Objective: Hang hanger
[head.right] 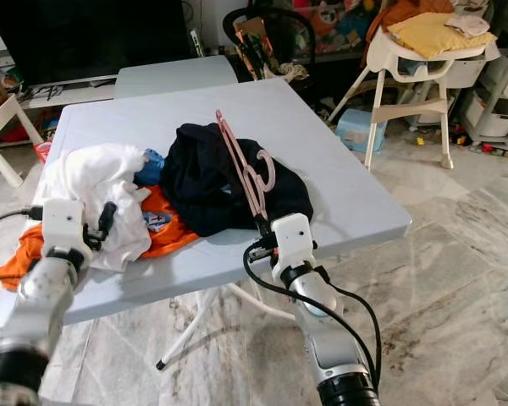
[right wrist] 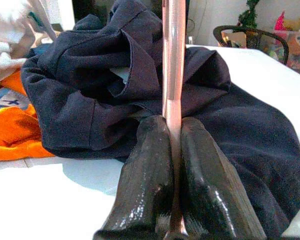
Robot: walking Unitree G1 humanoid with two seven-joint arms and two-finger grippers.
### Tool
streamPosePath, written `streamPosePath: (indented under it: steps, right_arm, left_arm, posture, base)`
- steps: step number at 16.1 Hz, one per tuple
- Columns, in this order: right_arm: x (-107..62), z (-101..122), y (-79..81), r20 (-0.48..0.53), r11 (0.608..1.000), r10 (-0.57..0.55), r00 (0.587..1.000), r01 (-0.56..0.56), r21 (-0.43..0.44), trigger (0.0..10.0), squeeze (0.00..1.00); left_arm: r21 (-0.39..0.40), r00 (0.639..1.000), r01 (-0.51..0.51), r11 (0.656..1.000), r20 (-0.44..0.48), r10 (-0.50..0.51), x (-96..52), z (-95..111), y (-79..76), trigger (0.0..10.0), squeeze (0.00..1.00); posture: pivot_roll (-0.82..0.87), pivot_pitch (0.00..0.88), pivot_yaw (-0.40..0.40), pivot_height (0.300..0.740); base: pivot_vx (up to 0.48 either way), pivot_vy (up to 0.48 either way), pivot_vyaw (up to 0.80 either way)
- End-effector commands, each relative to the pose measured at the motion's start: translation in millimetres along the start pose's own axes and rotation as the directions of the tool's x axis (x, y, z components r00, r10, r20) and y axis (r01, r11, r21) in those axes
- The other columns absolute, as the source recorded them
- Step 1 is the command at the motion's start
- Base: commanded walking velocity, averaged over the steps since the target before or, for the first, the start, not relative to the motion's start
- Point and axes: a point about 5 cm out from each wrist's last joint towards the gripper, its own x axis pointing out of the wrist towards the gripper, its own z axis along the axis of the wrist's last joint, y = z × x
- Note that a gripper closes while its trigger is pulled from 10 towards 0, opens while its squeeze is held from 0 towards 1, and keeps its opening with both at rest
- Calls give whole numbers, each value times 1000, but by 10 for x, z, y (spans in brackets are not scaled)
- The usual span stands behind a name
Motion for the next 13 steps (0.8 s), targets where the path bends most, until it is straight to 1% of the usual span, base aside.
streamPosePath:
  steps: [1,2,3,4,5,6,8,9,10,11,13]
  right_arm:
    - [-24,-154,23,-82,1000,13,997,-12,11,10000,0]
    - [-21,-154,26,-82,1000,15,997,-14,10,10000,0]
    - [-11,-156,34,-82,1000,21,996,-21,7,10000,0]
    - [-1,-154,38,-81,1000,22,996,-22,8,10000,0]
    - [11,-147,54,-77,1000,28,997,-27,7,10000,0]
    - [12,-145,57,-76,1000,29,997,-28,7,10000,0]
    - [11,-136,46,-69,1000,26,997,-25,3,10000,0]
    - [-4,-132,17,-64,1000,15,998,-15,-2,10000,0]
    - [-11,-126,5,-60,1000,11,998,-11,-4,10000,0]
    - [-16,-115,-15,-53,1000,2,999,-2,-6,10000,0]
    - [-46,-34,-128,-13,997,-39,999,38,-60,10000,0]
  left_arm:
    - [19,996,-45,999,72,43,-78,111,30,10000,1000]
    - [38,994,-58,998,91,54,-113,142,32,10000,1000]
    - [48,984,-91,995,157,83,-196,245,6,10000,1000]
    - [36,978,-87,996,193,78,-234,309,-54,10000,1000]
    - [-16,976,-44,999,212,47,-271,356,-166,10000,1000]
    - [-25,977,-42,999,208,46,-275,353,-174,10000,1000]
    - [-46,987,-12,999,157,19,-343,298,-257,10000,1000]
    - [-60,993,28,998,115,-20,-407,250,-314,10000,1000]
    - [-51,993,45,998,112,-39,-423,244,-331,10000,1000]
    - [-25,993,56,998,105,-53,-435,230,-345,10000,1000]
    - [-14,994,81,997,71,-79,-490,197,-355,10000,1000]
  posture:
    - [-61,0,32,740]
    - [-61,0,32,740]
    - [-57,0,30,740]
    - [-52,0,27,740]
    - [-51,0,26,740]
    - [-51,0,26,740]
    - [-54,0,26,740]
    - [-53,0,24,740]
    - [-52,0,20,740]
    - [-49,0,16,740]
    - [-53,0,14,740]
  base:
    - [0,0,0]
    - [0,0,0]
    - [0,0,0]
    - [0,0,0]
    - [0,0,0]
    - [0,0,0]
    - [0,0,0]
    - [0,0,0]
    - [0,0,0]
    - [0,0,0]
    - [0,0,0]
